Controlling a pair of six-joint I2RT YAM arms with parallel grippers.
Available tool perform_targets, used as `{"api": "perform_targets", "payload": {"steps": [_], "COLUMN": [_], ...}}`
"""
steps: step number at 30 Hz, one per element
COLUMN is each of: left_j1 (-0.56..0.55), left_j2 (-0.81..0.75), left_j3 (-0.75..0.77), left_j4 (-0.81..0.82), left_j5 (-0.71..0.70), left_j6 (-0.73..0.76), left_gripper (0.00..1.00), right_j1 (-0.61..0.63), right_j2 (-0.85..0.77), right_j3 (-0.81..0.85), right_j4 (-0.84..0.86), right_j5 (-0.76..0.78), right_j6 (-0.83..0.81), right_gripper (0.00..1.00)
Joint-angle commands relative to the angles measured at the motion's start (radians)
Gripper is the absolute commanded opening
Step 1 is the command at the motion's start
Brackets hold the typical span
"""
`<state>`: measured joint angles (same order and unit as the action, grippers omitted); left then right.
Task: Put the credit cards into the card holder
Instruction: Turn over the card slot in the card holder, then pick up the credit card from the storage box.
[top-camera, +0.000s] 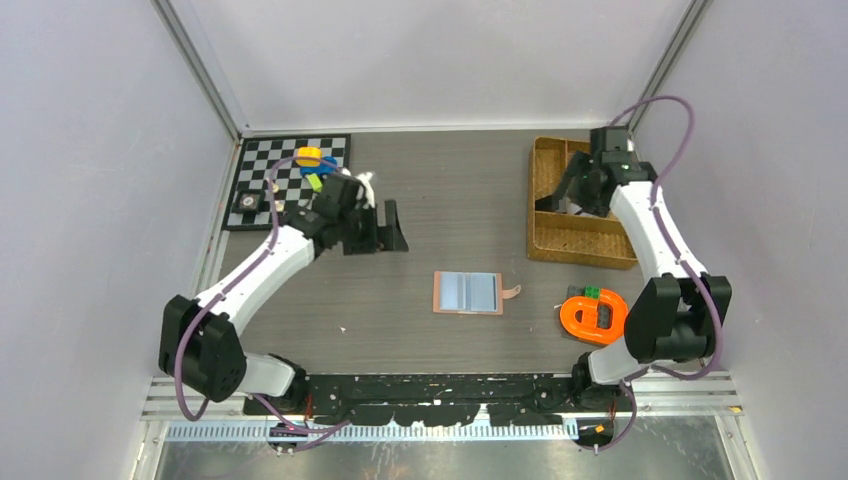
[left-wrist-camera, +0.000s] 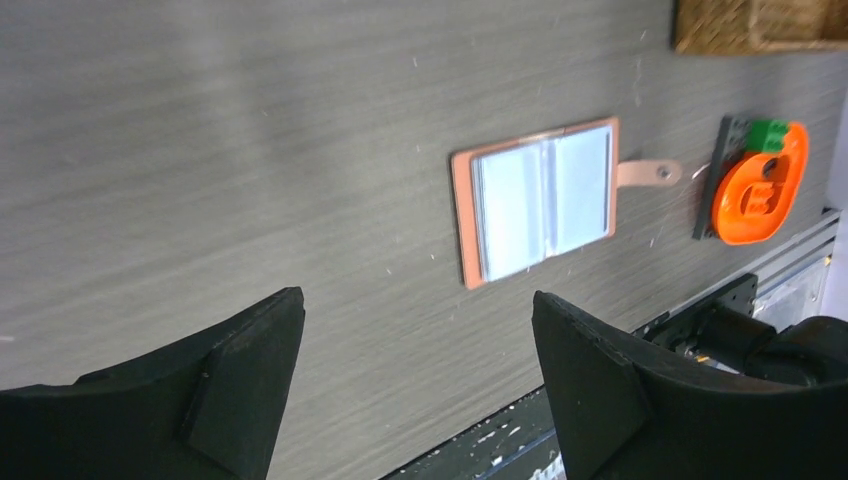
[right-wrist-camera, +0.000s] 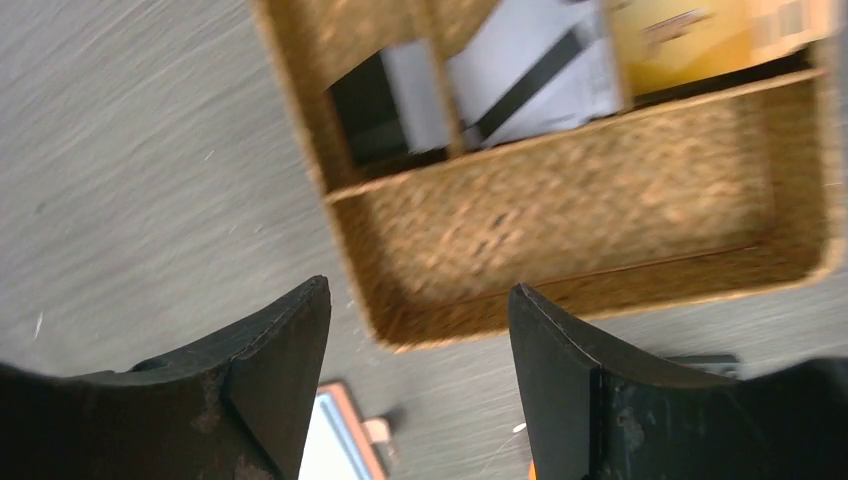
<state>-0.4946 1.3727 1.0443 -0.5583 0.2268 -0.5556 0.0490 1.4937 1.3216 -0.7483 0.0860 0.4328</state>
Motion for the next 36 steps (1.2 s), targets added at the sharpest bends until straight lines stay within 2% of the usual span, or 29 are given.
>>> {"api": "perform_targets", "payload": {"steps": [1, 7, 19, 28, 36], "left_j1": [0.120, 0.227, 0.255, 0.261, 0.266], "left_j2": [-0.048, -0.035, -0.027, -0.021, -0.014], "left_j3": [0.125, 0.122, 0.090, 0.089, 0.089], "left_j4": [-0.168, -0.155, -0.121, -0.120, -0.119], "left_j5": [0.121, 0.133, 0.156, 0.161, 0.168], "left_j6": [0.163, 0.233, 0.237, 0.240, 0.240], "left_gripper": [0.87, 0.88, 0.88, 0.88, 0.88], "right_j1": [-0.136, -0.245, -0.312, -0.317, -0.319], "right_j2": [0.063, 0.212, 0.398, 0.450, 0.464], "right_j3": [0.078, 0.148, 0.277, 0.306, 0.312], "right_j4": [-0.033, 0.027, 0.046, 0.044, 0.045], "right_j5": [0.062, -0.061, -0.160, -0.189, -0.194], "right_j6": [-0.077, -0.112, -0.173, -0.184, -0.191], "right_gripper": [0.70, 0.54, 0.45, 0.40, 0.29]}}
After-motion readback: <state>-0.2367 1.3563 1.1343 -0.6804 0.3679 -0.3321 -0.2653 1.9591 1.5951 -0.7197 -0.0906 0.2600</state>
